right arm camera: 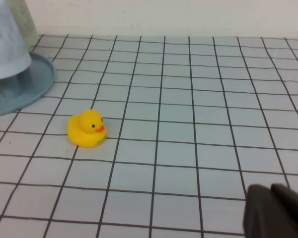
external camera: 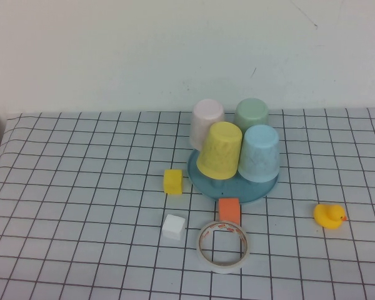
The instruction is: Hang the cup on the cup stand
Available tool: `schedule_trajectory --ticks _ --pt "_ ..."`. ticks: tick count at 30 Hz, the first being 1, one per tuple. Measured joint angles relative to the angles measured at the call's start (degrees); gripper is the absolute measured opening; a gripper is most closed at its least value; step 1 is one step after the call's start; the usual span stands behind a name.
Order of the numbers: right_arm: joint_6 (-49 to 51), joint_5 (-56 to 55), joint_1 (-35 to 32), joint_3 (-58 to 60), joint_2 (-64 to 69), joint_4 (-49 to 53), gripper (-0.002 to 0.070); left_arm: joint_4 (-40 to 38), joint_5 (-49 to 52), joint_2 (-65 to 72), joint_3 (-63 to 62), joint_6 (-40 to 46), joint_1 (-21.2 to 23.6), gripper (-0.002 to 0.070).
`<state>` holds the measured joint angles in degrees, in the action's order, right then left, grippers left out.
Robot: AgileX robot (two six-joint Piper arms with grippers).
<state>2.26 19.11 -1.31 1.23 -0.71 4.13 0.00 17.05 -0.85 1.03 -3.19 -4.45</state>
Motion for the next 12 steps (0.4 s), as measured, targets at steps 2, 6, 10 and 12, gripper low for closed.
schedule_trajectory --ticks 2,6,10,12 --pt "0.0 0.0 0.0 0.0 0.0 0.0 -0.0001 -0.3 0.23 0.0 0.0 0.52 -0.24 -0.0002" --pt "0.0 0.0 0.0 0.0 0.0 0.0 -0.0001 -0.43 0.35 0.0 0.0 2.47 -0.24 -0.0002" --pt "0.0 0.1 0.0 0.0 0.0 0.0 -0.0001 -0.93 0.35 0.0 0.0 5.09 -0.24 -0.0002" --pt "0.0 0.1 0.0 0.0 0.0 0.0 -0.0001 -1.16 0.43 0.0 0.0 5.67 -0.24 -0.0002"
